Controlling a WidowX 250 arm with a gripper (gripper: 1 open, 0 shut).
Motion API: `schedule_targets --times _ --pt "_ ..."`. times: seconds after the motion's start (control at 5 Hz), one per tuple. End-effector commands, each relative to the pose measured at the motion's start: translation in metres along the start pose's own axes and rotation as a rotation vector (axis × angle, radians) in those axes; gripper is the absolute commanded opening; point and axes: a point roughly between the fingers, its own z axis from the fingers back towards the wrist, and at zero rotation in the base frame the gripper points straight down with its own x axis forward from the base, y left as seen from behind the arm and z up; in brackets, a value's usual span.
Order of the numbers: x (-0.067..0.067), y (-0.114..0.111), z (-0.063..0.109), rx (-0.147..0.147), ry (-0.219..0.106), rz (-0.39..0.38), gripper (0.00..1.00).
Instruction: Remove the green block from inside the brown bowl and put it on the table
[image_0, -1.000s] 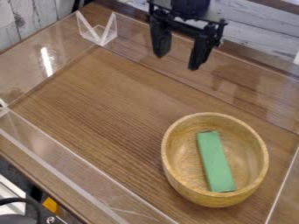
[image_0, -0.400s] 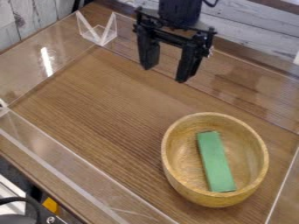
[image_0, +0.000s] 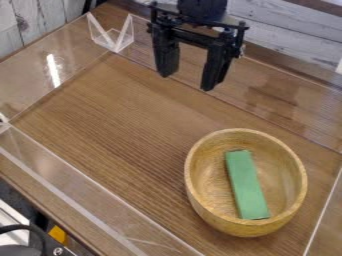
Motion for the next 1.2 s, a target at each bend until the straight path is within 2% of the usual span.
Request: schedule_targets --times 0.0,0.4,0.8,1.0 --pt "0.0 0.001 0.015 -0.005 -0.043 0.001 1.0" --pt "0.0 0.012 0.009 -0.021 -0.019 0.053 1.0" --pt "0.002 0.016 -0.004 -0.052 -0.002 0.172 1.0" --pt "-0.002 0.007 -0.009 -0.067 0.006 0.23 1.0"
